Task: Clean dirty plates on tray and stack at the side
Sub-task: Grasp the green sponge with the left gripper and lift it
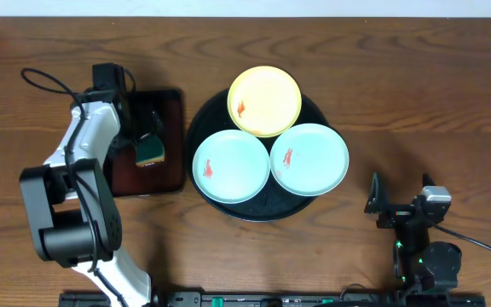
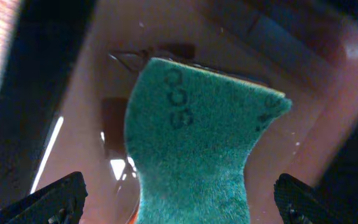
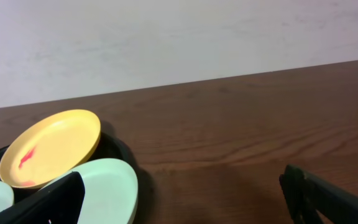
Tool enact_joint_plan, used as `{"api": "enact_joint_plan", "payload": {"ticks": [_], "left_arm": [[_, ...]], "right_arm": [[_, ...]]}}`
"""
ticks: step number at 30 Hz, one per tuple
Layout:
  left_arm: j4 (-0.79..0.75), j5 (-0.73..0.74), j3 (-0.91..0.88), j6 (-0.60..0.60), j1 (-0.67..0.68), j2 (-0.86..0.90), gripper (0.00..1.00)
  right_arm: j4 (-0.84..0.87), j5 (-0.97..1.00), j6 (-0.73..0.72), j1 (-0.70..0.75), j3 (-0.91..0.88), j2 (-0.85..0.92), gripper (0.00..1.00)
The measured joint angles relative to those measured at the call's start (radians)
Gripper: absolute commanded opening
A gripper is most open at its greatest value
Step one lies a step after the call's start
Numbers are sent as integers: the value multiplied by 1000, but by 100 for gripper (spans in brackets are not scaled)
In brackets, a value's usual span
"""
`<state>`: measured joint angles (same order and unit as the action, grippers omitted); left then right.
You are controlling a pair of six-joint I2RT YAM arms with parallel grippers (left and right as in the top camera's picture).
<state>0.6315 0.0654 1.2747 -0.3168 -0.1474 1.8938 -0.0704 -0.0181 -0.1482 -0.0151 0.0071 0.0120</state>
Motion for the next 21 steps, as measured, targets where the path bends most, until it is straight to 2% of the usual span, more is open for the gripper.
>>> {"api": "enact_joint_plan", "payload": {"ticks": [8,11,17,21], "left_arm": [[-24,11,-4,22,0,44,88],[-34,11,-4,26,0,65,77],[-59,15,-6,60,1,74,70],[-64,15,-6,79,1,74,57]], "right_arm": [[0,0,0,0,0,0,99],[0,0,0,0,0,0,99],[0,0,0,0,0,0,99],[0,0,0,0,0,0,99]]}}
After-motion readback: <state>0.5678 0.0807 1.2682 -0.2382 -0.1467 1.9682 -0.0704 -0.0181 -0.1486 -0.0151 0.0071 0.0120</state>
